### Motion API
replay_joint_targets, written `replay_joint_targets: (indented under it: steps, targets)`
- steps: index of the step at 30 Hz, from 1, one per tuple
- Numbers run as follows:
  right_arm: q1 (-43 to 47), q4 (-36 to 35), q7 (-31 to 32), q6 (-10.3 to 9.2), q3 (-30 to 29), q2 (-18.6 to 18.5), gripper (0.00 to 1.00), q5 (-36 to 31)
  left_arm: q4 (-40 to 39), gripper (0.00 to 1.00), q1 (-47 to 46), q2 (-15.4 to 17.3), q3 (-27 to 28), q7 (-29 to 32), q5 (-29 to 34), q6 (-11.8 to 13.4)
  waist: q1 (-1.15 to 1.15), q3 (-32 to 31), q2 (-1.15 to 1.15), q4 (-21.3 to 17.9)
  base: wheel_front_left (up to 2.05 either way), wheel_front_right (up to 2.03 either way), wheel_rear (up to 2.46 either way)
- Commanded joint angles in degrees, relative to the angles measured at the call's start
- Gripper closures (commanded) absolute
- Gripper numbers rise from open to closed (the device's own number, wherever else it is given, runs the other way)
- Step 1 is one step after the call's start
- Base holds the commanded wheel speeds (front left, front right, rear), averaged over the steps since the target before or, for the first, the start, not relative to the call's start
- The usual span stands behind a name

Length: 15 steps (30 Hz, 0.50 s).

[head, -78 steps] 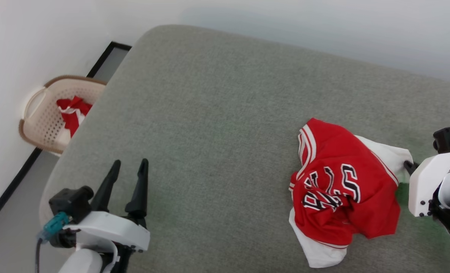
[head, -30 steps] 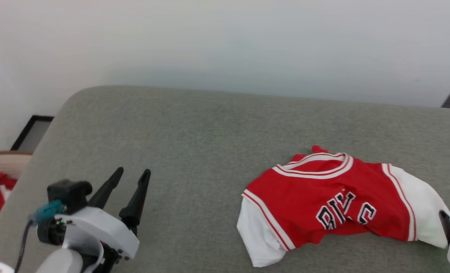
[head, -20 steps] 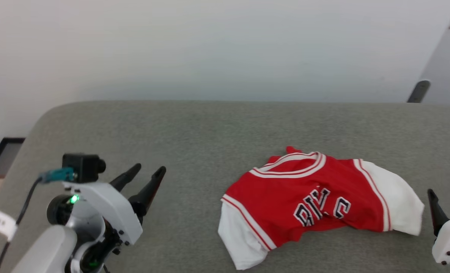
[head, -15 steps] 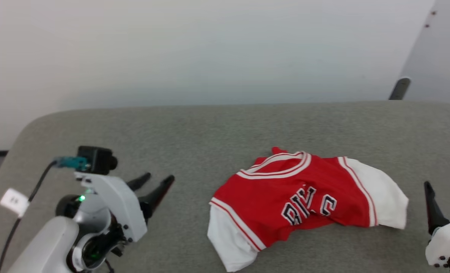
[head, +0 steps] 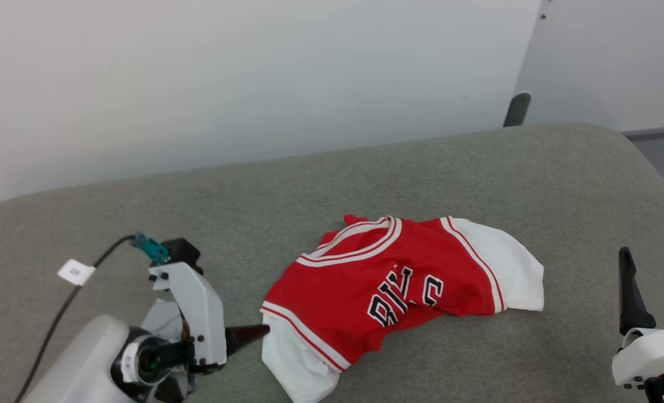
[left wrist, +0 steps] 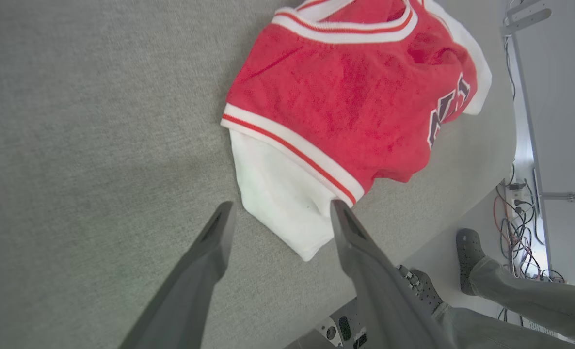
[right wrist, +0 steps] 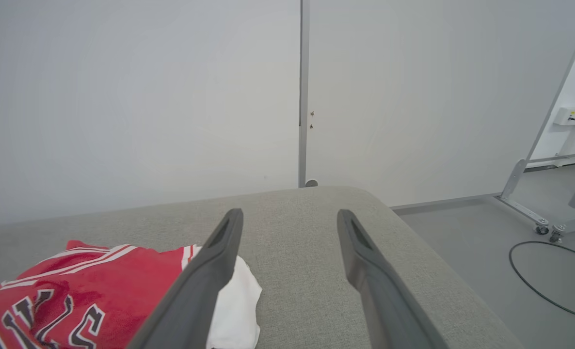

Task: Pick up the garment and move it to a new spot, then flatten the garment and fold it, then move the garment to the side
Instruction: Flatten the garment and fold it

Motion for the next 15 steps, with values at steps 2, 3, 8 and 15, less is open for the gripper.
replay_joint_targets:
  steps: [2, 3, 8, 15]
  targets:
    - [-0.35, -0.25, -0.37, -0.06, -0.44, 0.19, 0.0, 0.4, 1.81, 0.0, -0.55, -0.55, -0.55, 1.78, -0.85, 0.93, 0.0, 1.55, 0.0, -1.43, 0.0, 0.0, 0.0]
    - [-0.67, -0.13, -0.39, -0.06, -0.51, 0.25, 0.0, 0.37, 2.35, 0.0, -0.55, -1.18, -0.51, 2.45, -1.76, 1.18, 0.0, 1.92, 0.0, -1.59, 0.0, 0.0, 0.0]
    - [-2.0, 0.78, -0.77, -0.06, -0.48, 0.38, 0.0, 0.55, 5.17, 0.0, -1.36, -2.13, -0.35, 4.68, -3.2, 2.58, 0.0, 3.36, 0.0, -2.22, 0.0, 0.0, 0.0]
    - [-3.81, 2.22, -1.49, -0.06, 0.09, 0.44, 0.0, 0.95, 9.27, 0.0, -2.29, -3.99, 0.57, 4.93, -4.89, 3.3, 0.0, 5.06, 0.0, -2.89, 0.0, 0.0, 0.0]
